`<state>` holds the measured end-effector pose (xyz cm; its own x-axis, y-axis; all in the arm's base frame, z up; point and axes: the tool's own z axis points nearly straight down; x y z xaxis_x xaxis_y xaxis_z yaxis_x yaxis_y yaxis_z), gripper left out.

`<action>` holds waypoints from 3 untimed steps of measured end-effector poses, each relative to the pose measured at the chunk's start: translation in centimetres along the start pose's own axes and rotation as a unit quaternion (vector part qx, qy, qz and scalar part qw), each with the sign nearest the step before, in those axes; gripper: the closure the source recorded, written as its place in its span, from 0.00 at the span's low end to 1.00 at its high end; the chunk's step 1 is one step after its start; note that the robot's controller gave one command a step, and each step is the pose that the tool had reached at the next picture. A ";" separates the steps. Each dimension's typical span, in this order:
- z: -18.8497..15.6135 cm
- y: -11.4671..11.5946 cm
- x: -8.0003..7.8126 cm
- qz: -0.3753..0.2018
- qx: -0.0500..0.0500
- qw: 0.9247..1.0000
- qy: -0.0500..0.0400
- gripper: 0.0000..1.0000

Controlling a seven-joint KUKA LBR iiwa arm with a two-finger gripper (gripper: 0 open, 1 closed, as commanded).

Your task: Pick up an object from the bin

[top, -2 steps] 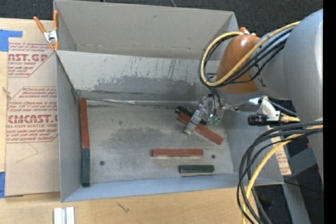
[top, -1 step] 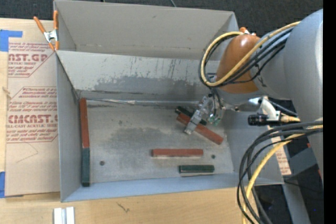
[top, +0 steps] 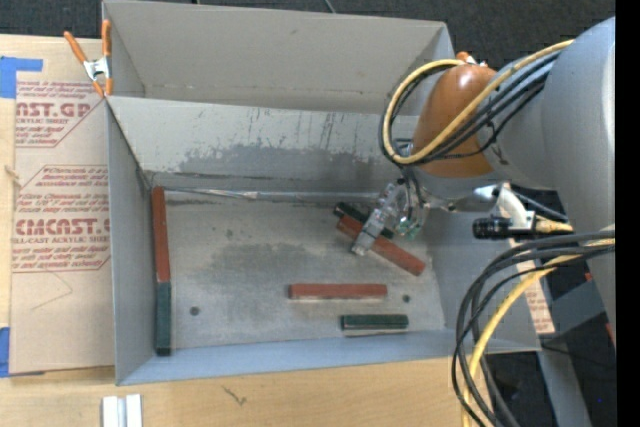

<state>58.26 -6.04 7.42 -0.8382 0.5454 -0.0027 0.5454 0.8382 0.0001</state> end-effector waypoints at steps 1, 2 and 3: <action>-0.2 0.0 0.0 0.000 0.000 1.000 0.000 1.00; -0.6 0.0 0.1 0.000 0.000 1.000 0.001 1.00; -1.4 0.0 0.2 0.000 0.001 1.000 0.003 1.00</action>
Offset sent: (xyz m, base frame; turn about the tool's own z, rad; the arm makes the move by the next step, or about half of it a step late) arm 0.0001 0.0001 0.0199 0.0000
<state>58.11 -5.97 8.78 -0.8382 0.5454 0.0030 0.5454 0.8382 -0.0013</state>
